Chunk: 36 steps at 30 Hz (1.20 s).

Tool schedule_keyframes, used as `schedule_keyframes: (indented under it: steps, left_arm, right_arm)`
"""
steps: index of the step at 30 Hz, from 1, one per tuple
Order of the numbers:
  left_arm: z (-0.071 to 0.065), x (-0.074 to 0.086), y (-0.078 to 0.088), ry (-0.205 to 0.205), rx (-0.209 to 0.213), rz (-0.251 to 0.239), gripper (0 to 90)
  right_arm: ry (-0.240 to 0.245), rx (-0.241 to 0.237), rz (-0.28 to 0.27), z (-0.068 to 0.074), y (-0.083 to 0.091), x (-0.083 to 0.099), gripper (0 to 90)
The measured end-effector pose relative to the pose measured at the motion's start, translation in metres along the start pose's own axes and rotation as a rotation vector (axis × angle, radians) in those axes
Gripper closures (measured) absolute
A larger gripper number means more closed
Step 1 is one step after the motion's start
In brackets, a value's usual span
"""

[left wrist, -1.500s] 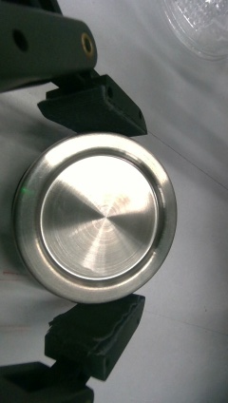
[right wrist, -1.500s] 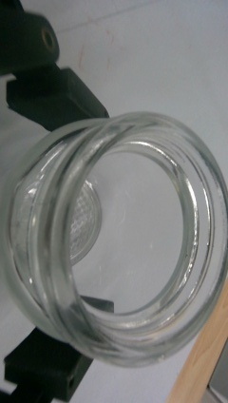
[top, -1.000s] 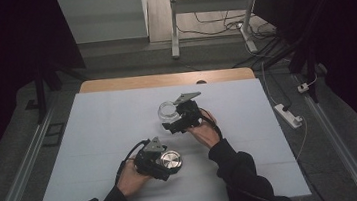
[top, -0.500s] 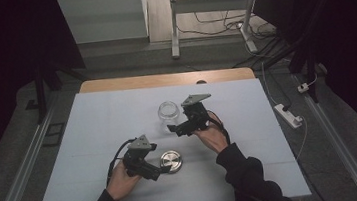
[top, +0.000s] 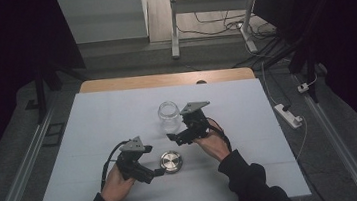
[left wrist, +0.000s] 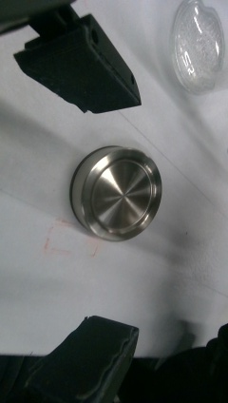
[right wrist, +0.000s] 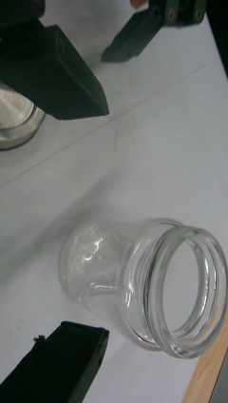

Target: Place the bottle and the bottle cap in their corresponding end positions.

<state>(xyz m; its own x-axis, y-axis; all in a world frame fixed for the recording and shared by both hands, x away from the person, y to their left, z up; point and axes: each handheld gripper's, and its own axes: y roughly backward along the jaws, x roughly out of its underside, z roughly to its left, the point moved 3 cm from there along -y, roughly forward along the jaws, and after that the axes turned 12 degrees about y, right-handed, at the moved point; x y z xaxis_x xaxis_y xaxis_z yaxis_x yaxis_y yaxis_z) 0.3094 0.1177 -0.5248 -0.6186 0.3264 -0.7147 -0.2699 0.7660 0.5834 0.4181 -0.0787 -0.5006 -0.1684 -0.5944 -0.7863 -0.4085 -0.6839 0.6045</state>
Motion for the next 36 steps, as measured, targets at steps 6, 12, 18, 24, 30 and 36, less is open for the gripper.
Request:
schedule_keyframes:
  steps: [6, 12, 18, 24, 30, 36]
  left_arm:
    - [0.001, 0.004, 0.008, 0.01, 0.017, -0.009, 0.0]
    - [0.001, 0.008, 0.016, 0.028, 0.028, -0.01, 0.0]
    - [0.0, 0.013, 0.023, 0.03, 0.016, -0.014, 0.0]
    - [-0.001, 0.019, 0.029, 0.007, -0.018, -0.011, 0.0]
    - [0.001, 0.025, 0.037, 0.008, -0.037, -0.02, 0.0]
    - [0.001, 0.031, 0.047, 0.022, -0.052, -0.035, 0.0]
  right_arm:
    - [-0.011, -0.018, -0.03, 0.008, 0.009, 0.0, 0.0]
    - [0.001, -0.027, -0.036, 0.017, 0.017, 0.002, 0.0]
    - [-0.017, -0.035, -0.029, 0.022, 0.026, 0.008, 0.0]
    - [-0.029, -0.034, 0.012, 0.028, 0.035, 0.016, 0.0]
    - [-0.036, -0.034, 0.019, 0.033, 0.042, 0.021, 0.0]
    - [-0.043, -0.02, 0.003, 0.035, 0.054, 0.026, 0.0]
